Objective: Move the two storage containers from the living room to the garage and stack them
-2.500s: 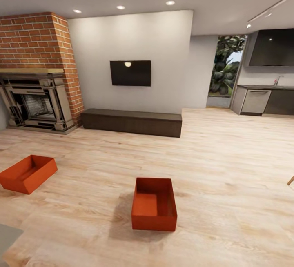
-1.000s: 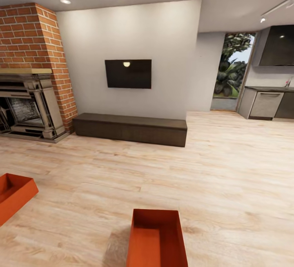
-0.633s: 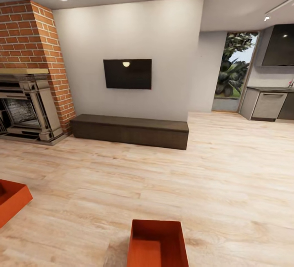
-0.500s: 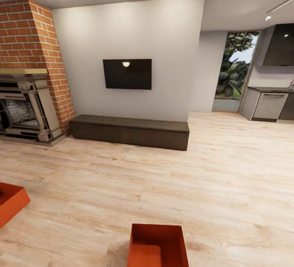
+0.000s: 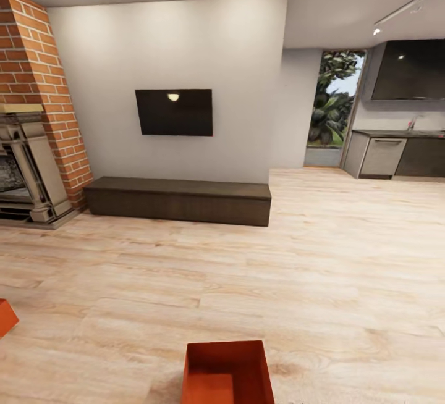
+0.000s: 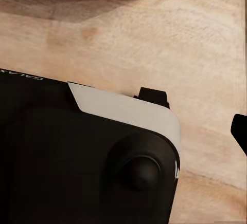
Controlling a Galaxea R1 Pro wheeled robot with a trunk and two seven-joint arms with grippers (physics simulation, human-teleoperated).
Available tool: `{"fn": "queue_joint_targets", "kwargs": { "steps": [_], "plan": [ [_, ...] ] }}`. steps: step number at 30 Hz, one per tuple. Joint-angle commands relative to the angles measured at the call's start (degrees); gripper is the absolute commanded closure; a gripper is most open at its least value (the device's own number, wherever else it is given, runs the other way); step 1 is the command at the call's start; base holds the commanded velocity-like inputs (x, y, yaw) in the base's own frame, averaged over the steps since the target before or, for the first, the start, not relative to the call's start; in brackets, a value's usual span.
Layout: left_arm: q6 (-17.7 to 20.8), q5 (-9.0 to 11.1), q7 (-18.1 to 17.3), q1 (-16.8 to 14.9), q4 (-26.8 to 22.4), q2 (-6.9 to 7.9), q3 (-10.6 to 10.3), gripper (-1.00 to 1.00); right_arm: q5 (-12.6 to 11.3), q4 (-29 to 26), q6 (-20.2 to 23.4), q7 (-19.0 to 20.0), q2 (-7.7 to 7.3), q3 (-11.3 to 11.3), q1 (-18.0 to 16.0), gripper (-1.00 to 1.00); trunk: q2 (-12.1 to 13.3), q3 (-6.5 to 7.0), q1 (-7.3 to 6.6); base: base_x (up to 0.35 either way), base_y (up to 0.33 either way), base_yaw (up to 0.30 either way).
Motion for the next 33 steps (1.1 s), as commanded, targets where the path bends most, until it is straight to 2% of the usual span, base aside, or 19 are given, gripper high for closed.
{"fn": "queue_joint_targets", "kwargs": {
  "steps": [1, 11, 15, 25, 33],
  "plan": [
    [-0.16, 0.12, 0.02, -0.01, 0.0, 0.0, 0.04, -1.0, -0.6, 0.17, -0.29, 0.37, 0.02, 0.37, -0.07, -1.0, -0.03, -0.06, 0.0, 0.0, 0.0, -0.253],
    [-0.16, 0.12, 0.03, -0.01, 0.0, 0.0, 0.04, -1.0, -0.6, 0.17, -0.28, 0.37, 0.02, 0.37, -0.07, -1.0, -0.03, -0.06, 0.0, 0.0, 0.0, -0.242],
    [-0.16, 0.12, 0.02, -0.01, 0.0, 0.0, 0.04, -1.0, -0.6, 0.17, -0.26, 0.37, 0.03, 0.38, -0.07, -1.0, -0.03, -0.06, 0.0, 0.0, 0.0, -0.1],
    [-0.16, 0.12, 0.02, -0.01, 0.0, 0.0, 0.04, -1.0, -0.6, 0.17, -0.22, 0.37, -0.02, 0.52, -0.07, -1.0, -0.03, -0.06, 0.0, 0.0, 0.0, -0.011],
    [-0.16, 0.12, 0.02, -0.01, 0.0, 0.0, 0.04, -1.0, -0.52, 0.17, -0.25, 0.37, -0.06, 0.54, -0.07, -1.0, -0.03, -0.06, 0.0, 0.0, 0.0, 0.175]
  ]
}}
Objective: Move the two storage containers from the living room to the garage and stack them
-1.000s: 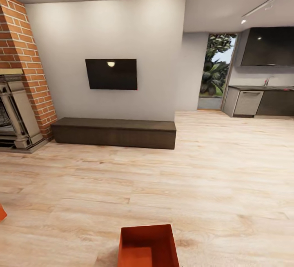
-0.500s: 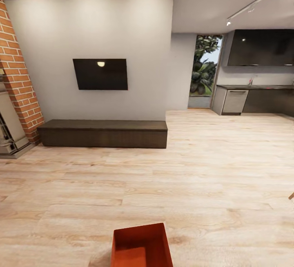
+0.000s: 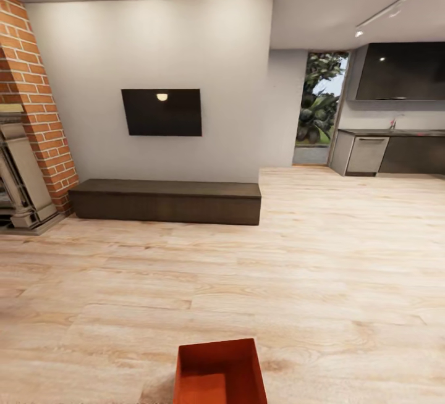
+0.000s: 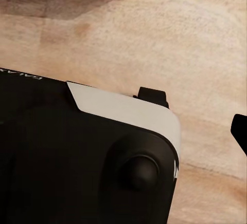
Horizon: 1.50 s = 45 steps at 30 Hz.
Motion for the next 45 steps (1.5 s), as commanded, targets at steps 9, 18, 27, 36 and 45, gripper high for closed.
{"fn": "queue_joint_targets", "kwargs": {
  "steps": [9, 18, 27, 36, 45],
  "plan": [
    [-0.14, 0.12, 0.03, -0.01, -0.01, 0.0, 0.04, -1.0, -0.69, 0.17, -0.31, 0.37, 0.01, 0.26, -0.06, -1.0, -0.03, -0.05, 0.0, 0.0, 0.0, 0.013],
    [-0.14, 0.12, 0.08, -0.01, -0.01, 0.0, 0.04, -1.0, -0.76, 0.08, -0.31, 0.37, -0.02, 0.19, -0.06, -1.0, -0.03, -0.05, 0.0, 0.0, 0.0, 0.0],
    [-0.14, 0.12, 0.08, -0.01, -0.05, 0.0, 0.04, -1.0, -0.9, 0.1, -0.29, 0.37, 0.01, 0.11, -0.06, -1.0, -0.03, -0.06, 0.0, 0.0, 0.0, 0.0],
    [-0.14, -0.08, 0.01, -0.01, -0.15, -0.12, -0.07, -1.0, -0.81, 0.08, -0.31, 0.37, 0.01, 0.18, -0.06, -1.0, -0.03, -0.69, 0.0, 0.0, 0.0, 0.0],
    [-0.14, -0.55, -0.06, -0.01, -0.51, -0.07, -0.37, -1.0, -0.77, 0.08, -0.31, 0.37, 0.01, 0.19, -0.06, -1.0, -0.03, -1.53, 0.0, 0.0, 0.0, 0.0]
  ]
}}
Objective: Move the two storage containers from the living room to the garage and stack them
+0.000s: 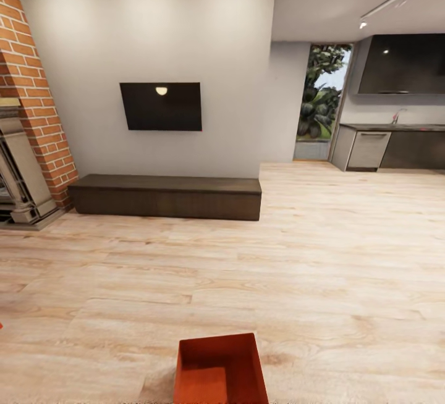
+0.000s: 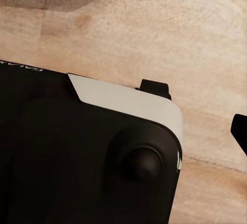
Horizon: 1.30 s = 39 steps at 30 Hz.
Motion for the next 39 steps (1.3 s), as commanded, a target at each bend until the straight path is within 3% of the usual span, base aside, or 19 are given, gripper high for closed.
{"fn": "queue_joint_targets", "kwargs": {
  "steps": [1, 12, 21, 39],
  "plan": [
    [-0.14, 0.05, 0.02, -0.01, -0.01, 0.0, 0.01, -1.0, -0.6, 0.16, -0.3, 0.37, 0.01, 0.36, -0.06, -1.0, -0.03, -0.15, 0.0, 0.0, 0.0, 0.0],
    [-0.14, 0.03, 0.02, -0.01, -0.04, -0.02, -0.05, -1.0, -0.86, 0.24, 0.46, 0.41, 0.1, 0.27, -0.06, -1.0, -0.03, -1.18, 0.0, 0.0, 0.0, 0.0],
    [-0.12, 0.03, 0.02, -0.01, -0.04, -0.02, -0.01, -1.0, -0.52, 0.25, 5.98, 0.45, 0.23, 0.35, -0.06, -1.0, -0.03, -2.02, 0.0, 0.0, 0.0, 0.0],
    [-0.14, 0.03, 0.02, -0.01, -0.04, -0.02, -0.01, -1.0, -0.78, 0.25, 6.17, -2.7, 0.16, 0.28, -0.06, -1.0, -0.03, -3.69, 0.0, 0.0, 0.0, -0.024]
  ]
}}
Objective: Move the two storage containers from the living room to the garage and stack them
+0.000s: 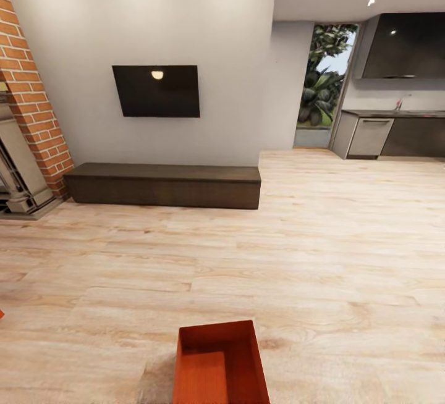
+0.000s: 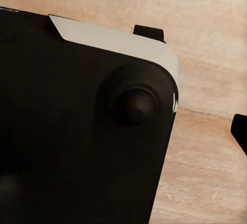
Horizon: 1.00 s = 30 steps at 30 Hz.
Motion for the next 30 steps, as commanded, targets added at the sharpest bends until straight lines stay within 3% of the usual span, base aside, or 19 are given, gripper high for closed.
{"fn": "queue_joint_targets", "kwargs": {
  "steps": [1, 30],
  "plan": [
    [-0.13, 0.06, 0.02, -0.01, 0.0, 0.0, 0.01, -1.0, -0.6, 0.17, -0.3, 0.25, 0.03, 0.47, -0.06, -1.0, -0.03, -0.14, 0.0, 0.0, 0.0, -0.004],
    [-0.11, 0.06, 0.02, -0.01, 0.0, 0.0, 0.01, -1.0, -0.6, 0.17, -0.74, 0.33, -0.21, 0.46, -0.06, -1.0, -0.03, -2.85, 0.0, 0.0, 0.0, 0.0]
  ]
}}
